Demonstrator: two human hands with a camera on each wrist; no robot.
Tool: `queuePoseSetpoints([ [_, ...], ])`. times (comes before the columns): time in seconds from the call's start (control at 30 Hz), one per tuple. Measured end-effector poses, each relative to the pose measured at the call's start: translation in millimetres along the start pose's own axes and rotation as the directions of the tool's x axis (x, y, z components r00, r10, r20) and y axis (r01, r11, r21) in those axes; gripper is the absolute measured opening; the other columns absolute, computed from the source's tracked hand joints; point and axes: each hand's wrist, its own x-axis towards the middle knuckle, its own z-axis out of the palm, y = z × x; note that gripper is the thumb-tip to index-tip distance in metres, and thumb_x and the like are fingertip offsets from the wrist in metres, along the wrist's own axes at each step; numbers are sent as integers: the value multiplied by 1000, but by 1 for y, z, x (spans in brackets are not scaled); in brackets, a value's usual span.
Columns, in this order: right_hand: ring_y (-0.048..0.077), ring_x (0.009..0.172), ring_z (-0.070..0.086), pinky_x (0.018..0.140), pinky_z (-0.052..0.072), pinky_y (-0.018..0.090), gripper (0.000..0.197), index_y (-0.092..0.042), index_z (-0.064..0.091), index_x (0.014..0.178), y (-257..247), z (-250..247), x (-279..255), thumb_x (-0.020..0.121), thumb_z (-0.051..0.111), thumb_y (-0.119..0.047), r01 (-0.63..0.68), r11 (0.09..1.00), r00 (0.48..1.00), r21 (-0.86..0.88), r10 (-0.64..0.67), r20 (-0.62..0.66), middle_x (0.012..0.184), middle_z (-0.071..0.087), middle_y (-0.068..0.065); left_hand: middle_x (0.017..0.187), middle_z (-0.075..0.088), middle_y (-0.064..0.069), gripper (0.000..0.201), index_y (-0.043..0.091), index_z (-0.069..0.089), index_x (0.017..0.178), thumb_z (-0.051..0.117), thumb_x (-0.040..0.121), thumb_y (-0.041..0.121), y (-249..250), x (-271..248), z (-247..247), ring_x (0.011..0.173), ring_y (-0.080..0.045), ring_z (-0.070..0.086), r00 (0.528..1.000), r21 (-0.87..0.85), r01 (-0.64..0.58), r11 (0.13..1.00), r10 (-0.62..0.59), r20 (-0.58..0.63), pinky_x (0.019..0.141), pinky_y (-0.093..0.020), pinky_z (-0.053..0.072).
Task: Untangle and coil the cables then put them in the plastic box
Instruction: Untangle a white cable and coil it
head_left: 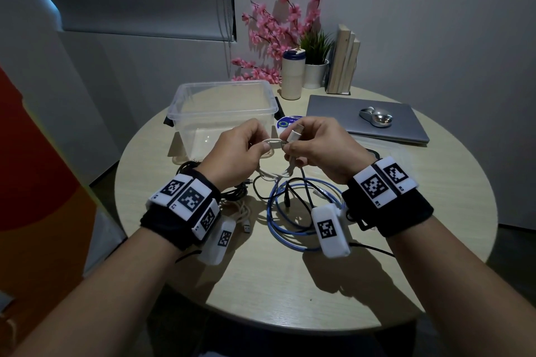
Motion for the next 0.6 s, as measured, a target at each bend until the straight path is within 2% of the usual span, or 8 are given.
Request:
queuePoseSetpoints([
  [0.1,20,58,59,57,47,33,20,-7,61,79,0,-2,1,82,59,13,-1,1000,1000,2,1,6,68,59,11,72,57,4,10,19,59,85,59,91,11,2,-2,1,66,-16,55,998,-46,-46,998,44,-42,64,-30,48],
  [0.2,19,57,60,57,47,33,21,-8,61,79,1,-3,1,83,58,12,9,1000,1000,-8,-8,11,68,59,12,65,56,4,19,24,61,81,59,90,7,3,-1,0,60,-15,53,998,-159,-25,987,16,-57,59,-27,48],
  [0.27,20,58,61,57,47,33,21,-9,61,79,1,-2,2,84,59,11,11,1000,1000,-21,-11,11,68,60,11,64,55,3,22,25,61,81,58,91,5,4,0,-1,58,-15,53,999,-176,-12,984,6,-35,57,-24,47],
  [0.37,22,60,61,54,45,30,20,-10,61,78,4,-1,2,84,59,8,1,999,1000,-43,-1,-3,67,60,11,64,56,2,16,23,63,87,60,90,8,5,2,-4,57,-14,56,999,-103,-25,994,30,44,54,-18,47],
  [0.5,24,63,61,53,46,29,17,-8,58,79,5,3,0,84,57,8,-26,999,998,-45,23,-52,71,59,14,68,62,1,15,23,64,85,74,80,13,7,4,-8,55,-12,59,995,-13,-35,999,36,97,61,-32,57],
  [0.6,22,62,61,51,45,27,18,-9,58,80,5,4,1,84,57,8,-31,999,998,-43,29,-51,70,59,12,68,59,2,14,22,61,82,72,82,14,8,3,-6,60,-16,59,993,57,-97,994,93,71,62,-34,56],
])
